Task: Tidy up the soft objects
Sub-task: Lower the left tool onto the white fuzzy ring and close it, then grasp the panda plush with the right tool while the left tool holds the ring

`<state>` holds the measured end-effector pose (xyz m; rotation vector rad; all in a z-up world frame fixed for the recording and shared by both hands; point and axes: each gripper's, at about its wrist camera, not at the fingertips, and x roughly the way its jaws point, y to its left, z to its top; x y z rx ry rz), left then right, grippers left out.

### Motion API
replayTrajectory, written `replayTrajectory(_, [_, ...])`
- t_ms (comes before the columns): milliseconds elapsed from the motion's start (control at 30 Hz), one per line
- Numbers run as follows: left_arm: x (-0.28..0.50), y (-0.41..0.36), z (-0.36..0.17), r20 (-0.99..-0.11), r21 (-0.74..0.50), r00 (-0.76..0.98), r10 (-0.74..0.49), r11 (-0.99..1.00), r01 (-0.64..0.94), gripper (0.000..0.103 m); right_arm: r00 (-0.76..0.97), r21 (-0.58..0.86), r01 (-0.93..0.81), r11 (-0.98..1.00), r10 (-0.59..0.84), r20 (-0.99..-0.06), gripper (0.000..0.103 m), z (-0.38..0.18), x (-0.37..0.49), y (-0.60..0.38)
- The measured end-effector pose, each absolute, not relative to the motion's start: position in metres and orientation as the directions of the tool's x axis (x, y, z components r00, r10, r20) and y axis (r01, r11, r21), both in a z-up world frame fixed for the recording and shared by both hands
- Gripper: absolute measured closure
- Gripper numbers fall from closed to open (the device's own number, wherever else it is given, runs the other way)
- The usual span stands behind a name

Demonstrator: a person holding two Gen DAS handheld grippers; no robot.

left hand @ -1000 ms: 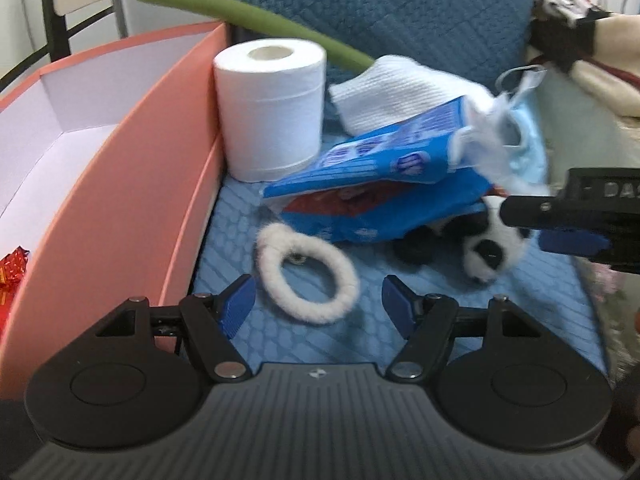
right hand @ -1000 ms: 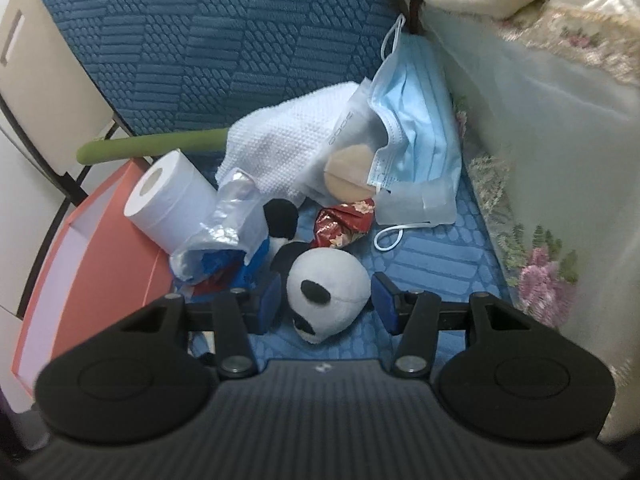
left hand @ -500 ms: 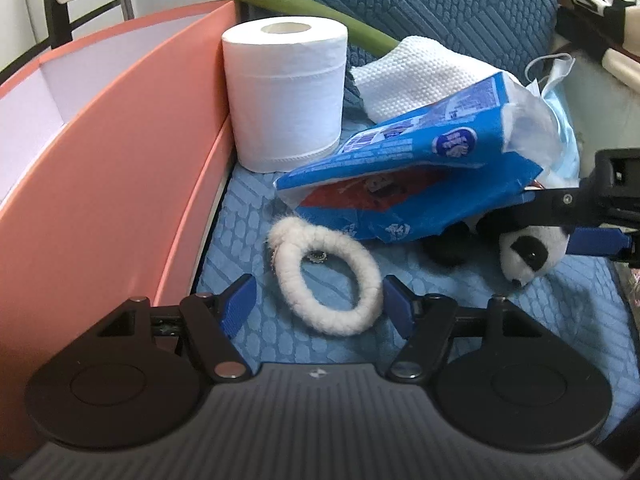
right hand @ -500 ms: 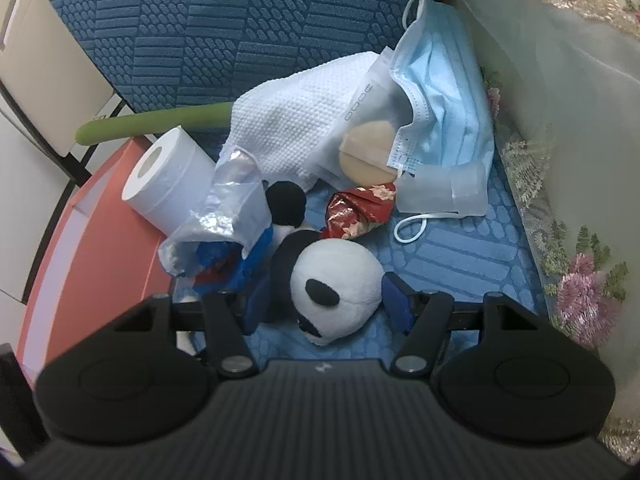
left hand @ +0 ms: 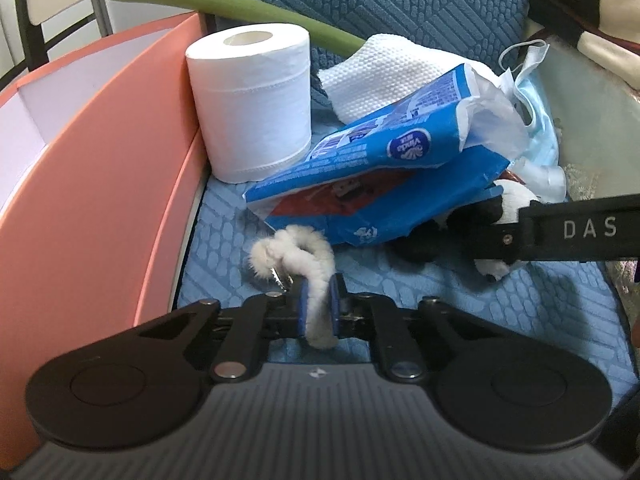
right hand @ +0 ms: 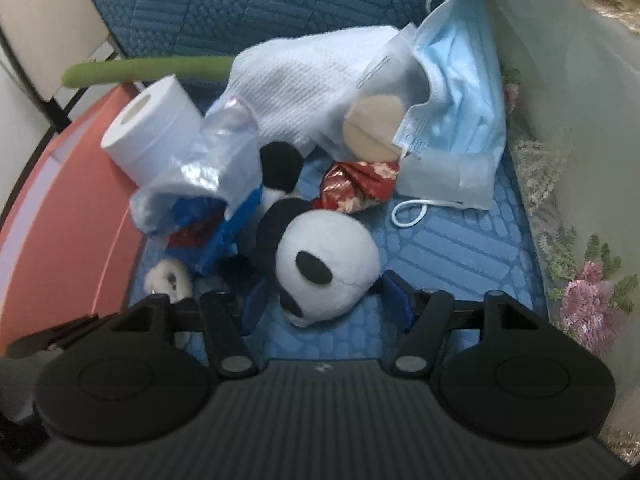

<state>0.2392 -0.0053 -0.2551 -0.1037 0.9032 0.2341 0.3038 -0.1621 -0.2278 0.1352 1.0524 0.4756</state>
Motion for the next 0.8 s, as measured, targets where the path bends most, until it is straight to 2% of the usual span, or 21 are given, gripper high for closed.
replayTrajectory(33, [0.239, -0.003, -0.255, -0.791, -0.003, 0.593, 0.151, 0.968, -0.251, 0.091, 0.411, 0.333, -0.306, 0.892, 0.439, -0.799, 0.046, -0.228, 0.303, -0.163])
replayTrajectory(167, [0.232, -0.001, -0.252, -0.794, -0.015, 0.591, 0.142, 0.967, -0.253, 0.093, 0.422, 0.342, -0.281, 0.897, 0.436, -0.795, 0.049, -0.226, 0.303, -0.168])
replayTrajectory(800, [0.202, 0.003, -0.216, -0.766, -0.129, 0.639, 0.076, 0.955, -0.267, 0.093, 0.560, 0.312, -0.195, 0.930, 0.367, -0.743, 0.052, -0.189, 0.284, -0.194])
